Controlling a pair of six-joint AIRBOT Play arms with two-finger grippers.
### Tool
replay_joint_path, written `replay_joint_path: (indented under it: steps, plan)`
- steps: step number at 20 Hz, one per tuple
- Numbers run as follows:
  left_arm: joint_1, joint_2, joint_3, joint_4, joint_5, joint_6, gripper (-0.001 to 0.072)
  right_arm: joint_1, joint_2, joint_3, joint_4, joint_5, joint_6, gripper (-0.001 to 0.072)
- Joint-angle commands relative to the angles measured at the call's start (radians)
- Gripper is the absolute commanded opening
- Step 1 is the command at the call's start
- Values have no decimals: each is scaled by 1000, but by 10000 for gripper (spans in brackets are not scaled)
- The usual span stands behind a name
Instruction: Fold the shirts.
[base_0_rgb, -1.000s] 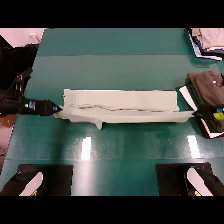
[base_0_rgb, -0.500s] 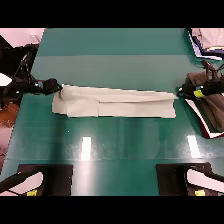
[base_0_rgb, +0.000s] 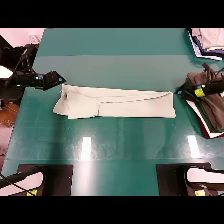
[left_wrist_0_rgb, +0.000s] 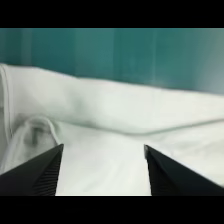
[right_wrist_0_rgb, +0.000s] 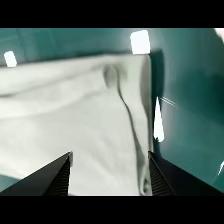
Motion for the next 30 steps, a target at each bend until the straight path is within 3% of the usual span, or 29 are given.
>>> replay_joint_path:
  steps: [1,2,3,7,11,15,17,19,25,30]
  plan:
    - [0,-3,7,0,-93,0,479,-84,-6,-96,33,29,-85,543]
    - [0,-3,7,0,-106,1,162,-97,-7,-122,57,13,-117,543]
    - [-1,-3,7,0,-111,5,36,-100,-7,-141,81,-6,-139,543]
    - [0,-3,7,0,-110,3,35,-79,-15,-169,126,-77,-186,522]
    - [0,-3,7,0,-113,0,35,-16,-94,-136,125,-56,-185,522]
    - [0,-3,7,1,-130,1,34,45,-133,-140,166,-68,-187,428]
    - [-1,-4,7,0,-145,1,26,54,-128,-145,222,-66,-221,181]
    - [-25,-5,7,14,-154,1,25,54,-102,-145,228,-68,-233,17]
    - [-285,-61,46,16,7,19,25,58,67,-90,230,16,-220,14]
    - [-500,-346,283,-9,3,19,25,169,147,151,230,131,-100,14]
